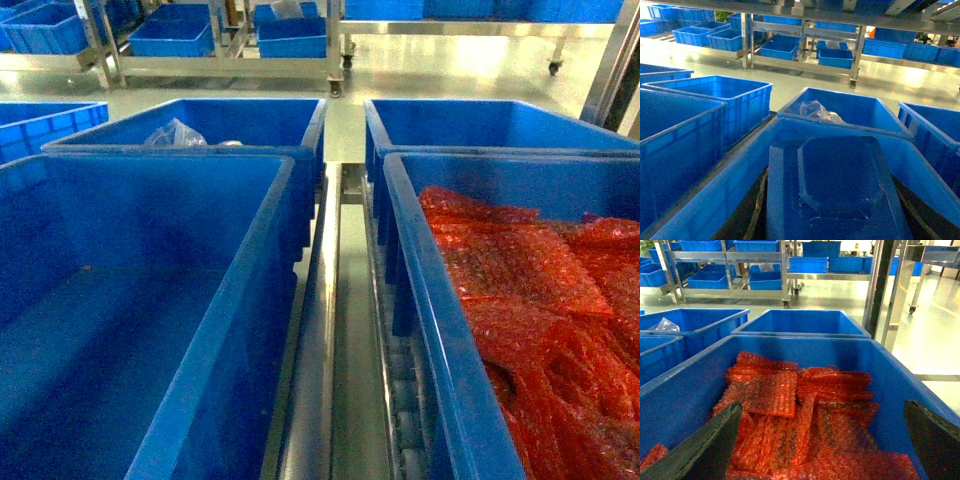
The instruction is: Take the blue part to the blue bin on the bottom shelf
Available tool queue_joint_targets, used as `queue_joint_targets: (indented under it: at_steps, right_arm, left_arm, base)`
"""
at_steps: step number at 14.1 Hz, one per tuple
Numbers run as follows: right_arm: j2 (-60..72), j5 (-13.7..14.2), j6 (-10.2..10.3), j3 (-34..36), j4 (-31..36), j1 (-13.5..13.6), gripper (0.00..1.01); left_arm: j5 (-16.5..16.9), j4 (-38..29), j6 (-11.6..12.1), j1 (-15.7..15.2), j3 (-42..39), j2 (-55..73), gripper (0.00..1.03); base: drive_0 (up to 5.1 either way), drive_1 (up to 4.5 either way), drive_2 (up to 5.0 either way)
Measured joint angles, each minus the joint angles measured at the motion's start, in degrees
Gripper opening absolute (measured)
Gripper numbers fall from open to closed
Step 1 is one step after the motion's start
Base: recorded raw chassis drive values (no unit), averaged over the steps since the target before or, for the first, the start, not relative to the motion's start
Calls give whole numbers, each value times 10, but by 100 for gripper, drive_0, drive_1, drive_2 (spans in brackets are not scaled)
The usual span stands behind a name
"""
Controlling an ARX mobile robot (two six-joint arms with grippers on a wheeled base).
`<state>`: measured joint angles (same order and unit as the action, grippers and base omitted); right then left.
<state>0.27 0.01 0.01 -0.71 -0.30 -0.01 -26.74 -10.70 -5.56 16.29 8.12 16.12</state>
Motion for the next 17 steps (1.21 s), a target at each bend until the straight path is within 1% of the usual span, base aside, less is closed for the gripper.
queue_joint_targets:
  at_steps: [17]
  right_arm:
    - [0, 0, 0, 0, 0, 0, 98]
  left_arm:
    - [0, 0, 0, 0, 0, 0, 43]
  base:
    - [0, 0, 0]
